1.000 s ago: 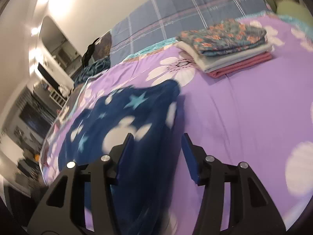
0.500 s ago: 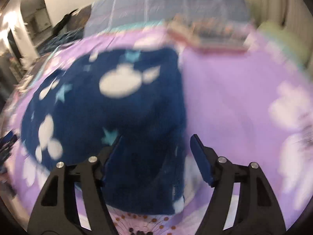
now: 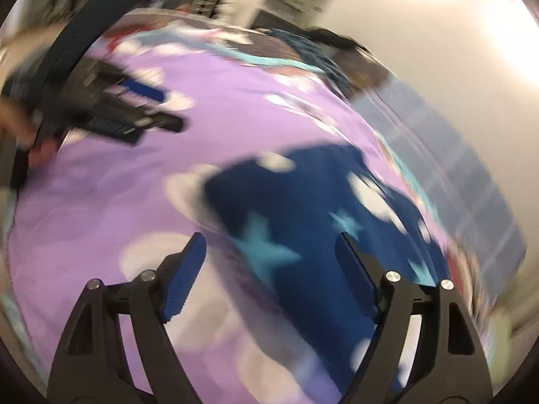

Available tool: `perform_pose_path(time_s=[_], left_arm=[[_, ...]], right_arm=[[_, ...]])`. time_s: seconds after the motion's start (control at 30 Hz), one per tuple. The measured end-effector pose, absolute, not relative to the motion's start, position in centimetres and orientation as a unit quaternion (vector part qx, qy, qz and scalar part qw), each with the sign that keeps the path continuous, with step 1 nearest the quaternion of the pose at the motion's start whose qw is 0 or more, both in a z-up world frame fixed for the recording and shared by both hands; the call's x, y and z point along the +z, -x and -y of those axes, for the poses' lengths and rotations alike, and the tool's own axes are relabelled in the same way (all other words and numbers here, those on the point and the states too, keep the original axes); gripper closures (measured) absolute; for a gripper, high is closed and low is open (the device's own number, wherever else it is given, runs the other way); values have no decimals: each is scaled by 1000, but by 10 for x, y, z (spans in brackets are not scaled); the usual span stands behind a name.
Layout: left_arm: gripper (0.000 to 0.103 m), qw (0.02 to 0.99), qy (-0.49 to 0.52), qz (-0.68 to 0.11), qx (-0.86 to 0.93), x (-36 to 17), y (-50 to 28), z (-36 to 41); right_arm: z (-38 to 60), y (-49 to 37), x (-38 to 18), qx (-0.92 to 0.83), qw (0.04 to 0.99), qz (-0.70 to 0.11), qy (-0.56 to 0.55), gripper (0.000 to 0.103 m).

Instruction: Fold small clothes

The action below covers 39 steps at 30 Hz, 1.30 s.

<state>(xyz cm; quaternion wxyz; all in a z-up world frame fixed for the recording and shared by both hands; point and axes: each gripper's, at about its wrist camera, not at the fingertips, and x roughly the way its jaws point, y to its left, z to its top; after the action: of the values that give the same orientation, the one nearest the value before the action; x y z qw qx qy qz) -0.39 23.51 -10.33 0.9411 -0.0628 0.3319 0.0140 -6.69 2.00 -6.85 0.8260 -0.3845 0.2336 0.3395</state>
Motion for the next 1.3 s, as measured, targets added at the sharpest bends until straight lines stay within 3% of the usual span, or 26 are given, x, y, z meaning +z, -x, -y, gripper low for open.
perform_pose_path(time_s=[0.17, 0.33, 0.47, 0.6, 0.8, 0.83, 0.87, 0.9, 0.97, 1.03, 1.13, 1.3], left_arm=[[44, 934, 118, -336, 14, -110, 7, -268], [44, 934, 124, -335, -27, -95, -17, -276], [37, 944, 89, -308, -73, -70, -65, -266], [37, 913, 96, -368, -148, -84, -139, -248], [38, 843, 201, -429, -255, -124, -203, -228], [39, 840, 213, -426, -260, -127, -209, -227], [60, 837, 221, -426, -264, -128, -213, -226], [98, 826, 237, -430, -277, -132, -220, -223], [98, 821, 254, -434, -270, -135, -228, -220], [100, 835, 248, -417, -261, -127, -226, -220], [103, 862, 237, -391, -220, -119, -223, -236], [103, 833, 304, -410, -211, -145, -226, -264]], right_arm=[[-62, 76, -105, 297, 799, -173, 494, 22], [-75, 61, -107, 236, 810, -144, 517, 25], [-87, 51, -114, 244, 808, -162, 511, 37], [-93, 51, -115, 230, 815, -151, 510, 38], [-93, 59, -118, 233, 812, -147, 514, 50], [-94, 59, -118, 237, 810, -148, 515, 52], [-95, 58, -120, 238, 809, -149, 516, 53], [-96, 57, -120, 241, 809, -150, 515, 56], [-96, 53, -120, 259, 805, -173, 505, 78], [-96, 51, -119, 266, 806, -177, 498, 85], [-88, 55, -102, 301, 812, -196, 459, 89], [-84, 54, -106, 309, 809, -200, 458, 89]])
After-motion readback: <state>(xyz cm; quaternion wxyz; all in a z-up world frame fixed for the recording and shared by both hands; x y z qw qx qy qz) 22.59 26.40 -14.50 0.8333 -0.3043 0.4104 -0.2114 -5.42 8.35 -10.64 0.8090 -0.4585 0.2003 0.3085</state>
